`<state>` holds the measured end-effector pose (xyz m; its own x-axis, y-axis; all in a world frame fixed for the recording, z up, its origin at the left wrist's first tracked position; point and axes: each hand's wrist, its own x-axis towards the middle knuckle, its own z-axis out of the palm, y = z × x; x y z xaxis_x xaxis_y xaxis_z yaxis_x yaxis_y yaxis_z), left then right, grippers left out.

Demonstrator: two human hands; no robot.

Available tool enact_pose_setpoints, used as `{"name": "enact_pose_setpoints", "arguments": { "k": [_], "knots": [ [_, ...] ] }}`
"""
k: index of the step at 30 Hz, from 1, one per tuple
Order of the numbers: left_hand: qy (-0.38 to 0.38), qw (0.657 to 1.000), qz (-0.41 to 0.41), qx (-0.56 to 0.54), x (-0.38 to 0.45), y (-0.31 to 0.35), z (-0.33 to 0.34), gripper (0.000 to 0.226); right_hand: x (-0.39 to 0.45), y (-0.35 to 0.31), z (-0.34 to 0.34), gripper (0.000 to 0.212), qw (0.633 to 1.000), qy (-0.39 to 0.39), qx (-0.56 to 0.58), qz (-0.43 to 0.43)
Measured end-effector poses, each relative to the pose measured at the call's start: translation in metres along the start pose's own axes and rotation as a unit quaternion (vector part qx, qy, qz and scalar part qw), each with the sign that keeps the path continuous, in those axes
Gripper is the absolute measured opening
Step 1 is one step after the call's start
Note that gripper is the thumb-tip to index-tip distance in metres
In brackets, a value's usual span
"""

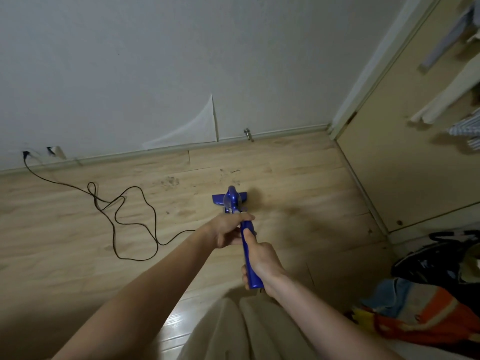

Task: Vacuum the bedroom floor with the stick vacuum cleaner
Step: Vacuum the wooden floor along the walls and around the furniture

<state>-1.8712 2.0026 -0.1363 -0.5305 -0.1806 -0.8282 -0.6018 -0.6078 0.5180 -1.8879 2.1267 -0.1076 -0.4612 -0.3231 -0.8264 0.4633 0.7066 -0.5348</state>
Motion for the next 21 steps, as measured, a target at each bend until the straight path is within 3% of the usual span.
{"name": "enact_pose_setpoints", "arguments": {
  "k": [11, 21],
  "knots": [
    [-0.005, 1.000, 0.003, 0.011, 0.020, 0.015, -0.022, 0.018, 0.034, -0.010, 0.021, 0.058, 1.000, 0.007, -0.006, -0.015],
    [0.020, 1.000, 0.007, -0.023, 0.061, 0.070, -0.020, 0.019, 0.080, -0.065, 0.003, 0.054, 0.999, -0.004, -0.029, -0.019]
  ]
}}
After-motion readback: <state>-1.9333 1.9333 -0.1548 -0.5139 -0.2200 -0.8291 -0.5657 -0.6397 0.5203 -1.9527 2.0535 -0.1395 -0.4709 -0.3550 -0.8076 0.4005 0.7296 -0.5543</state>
